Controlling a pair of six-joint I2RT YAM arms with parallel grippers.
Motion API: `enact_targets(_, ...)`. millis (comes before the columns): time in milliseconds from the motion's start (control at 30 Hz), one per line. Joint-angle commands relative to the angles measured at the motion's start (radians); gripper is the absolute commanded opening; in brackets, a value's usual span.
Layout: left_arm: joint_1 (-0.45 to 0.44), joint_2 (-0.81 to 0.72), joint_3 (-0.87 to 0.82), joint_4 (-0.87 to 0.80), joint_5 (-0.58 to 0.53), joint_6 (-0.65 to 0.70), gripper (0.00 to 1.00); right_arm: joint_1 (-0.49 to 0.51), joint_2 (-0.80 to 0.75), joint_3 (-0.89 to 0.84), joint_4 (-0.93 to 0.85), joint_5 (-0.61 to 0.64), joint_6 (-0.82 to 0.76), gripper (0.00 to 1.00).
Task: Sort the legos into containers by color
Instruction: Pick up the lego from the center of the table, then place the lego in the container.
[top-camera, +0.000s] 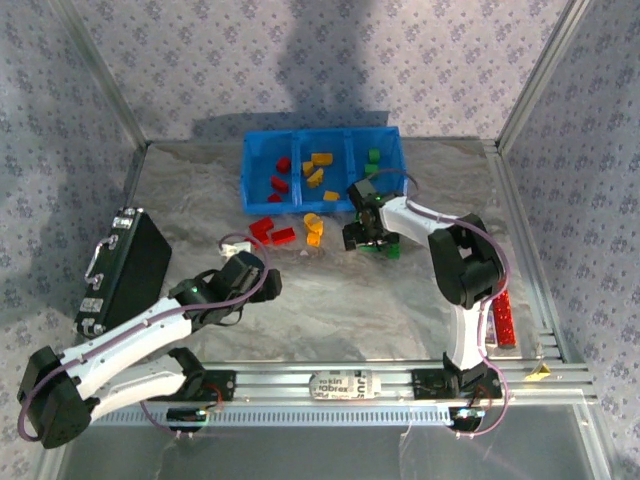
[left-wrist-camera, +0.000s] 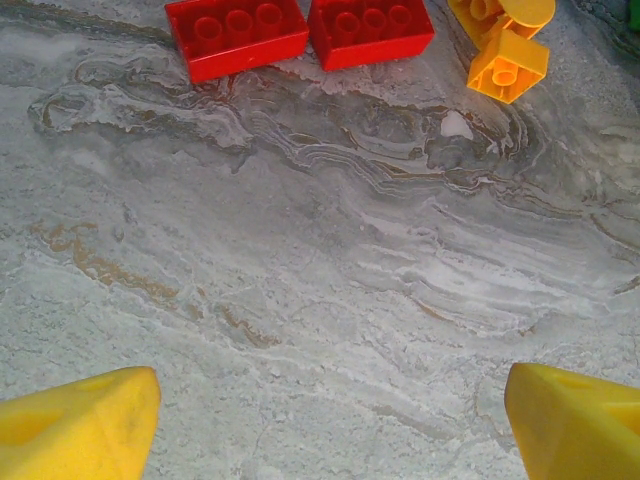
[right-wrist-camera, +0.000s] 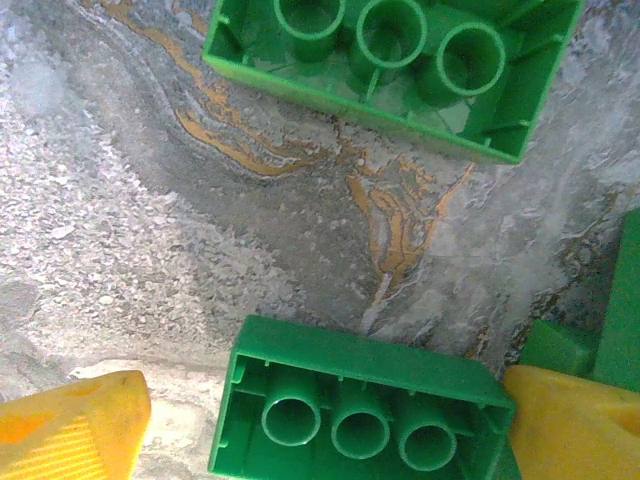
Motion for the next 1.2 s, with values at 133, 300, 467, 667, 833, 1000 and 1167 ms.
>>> enact_targets(133,0.006,-0.016,-0.01,-0.015,-0.012,-0.002,0.89,0.026,0.022,-0.025,-0.036,0.055,0.065,0.76)
enact_targets(300,0.01,-0.022,-0.02,-0.008,-0.013,-0.004,0.89,0.034,0.012,-0.042,-0.032,0.067,0.076,0.64)
enact_targets(467,0.013,-0.03,-0.017,-0.019,-0.015,-0.002,0.89,0.031,-0.088,-0.017,-0.066,0.074,0.072,0.59)
enact_targets(667,0.016,-0.035,0.0,-0.026,-0.015,0.015,0.89,-0.043,-0.152,0.168,-0.149,0.086,0.001,0.59)
enact_targets(833,0.015,-0.027,0.021,-0.04,-0.014,0.021,0.89,-0.122,0.0,0.421,-0.2,0.061,-0.049,0.59)
enact_targets(1000,0.013,-0.033,0.04,-0.069,-0.009,0.017,0.89,-0.169,0.199,0.724,-0.277,0.039,-0.086,0.89)
enact_targets(1167,0.011,-0.074,0.034,-0.097,-0.029,0.011,0.88,-0.138,0.11,0.634,-0.204,0.082,-0.083,0.98)
